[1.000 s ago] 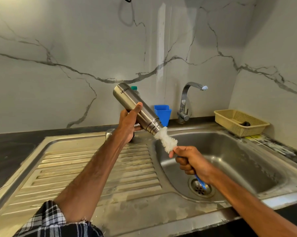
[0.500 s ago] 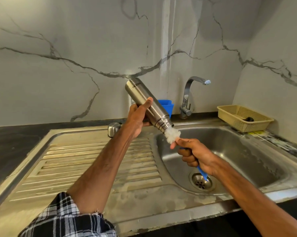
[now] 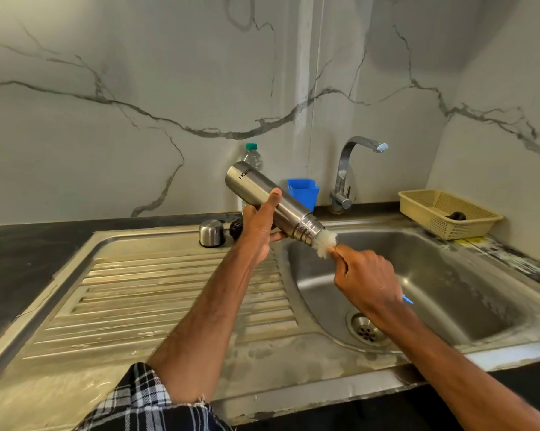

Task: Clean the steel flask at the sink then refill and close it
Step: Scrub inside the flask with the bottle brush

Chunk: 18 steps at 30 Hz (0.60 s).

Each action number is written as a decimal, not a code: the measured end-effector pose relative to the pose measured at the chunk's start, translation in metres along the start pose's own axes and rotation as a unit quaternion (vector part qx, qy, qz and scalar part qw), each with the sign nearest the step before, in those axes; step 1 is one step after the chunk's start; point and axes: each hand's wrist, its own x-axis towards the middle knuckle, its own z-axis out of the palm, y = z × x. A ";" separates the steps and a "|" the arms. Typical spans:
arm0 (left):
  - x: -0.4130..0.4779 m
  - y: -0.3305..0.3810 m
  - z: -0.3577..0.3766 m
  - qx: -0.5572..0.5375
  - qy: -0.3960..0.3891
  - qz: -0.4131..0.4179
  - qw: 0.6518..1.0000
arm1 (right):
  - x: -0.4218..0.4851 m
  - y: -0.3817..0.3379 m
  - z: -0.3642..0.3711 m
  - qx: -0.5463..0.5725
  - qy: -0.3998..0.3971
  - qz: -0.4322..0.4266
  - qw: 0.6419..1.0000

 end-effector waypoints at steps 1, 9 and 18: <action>0.001 -0.001 0.000 -0.003 0.002 0.001 1.000 | 0.000 -0.002 0.000 -0.006 0.004 -0.003 1.000; 0.001 -0.005 -0.014 0.020 -0.054 0.012 0.998 | 0.013 0.001 -0.008 0.520 -0.250 0.152 0.802; -0.003 -0.013 -0.005 0.045 -0.089 0.013 0.995 | 0.015 -0.004 -0.008 0.591 -0.286 0.216 0.722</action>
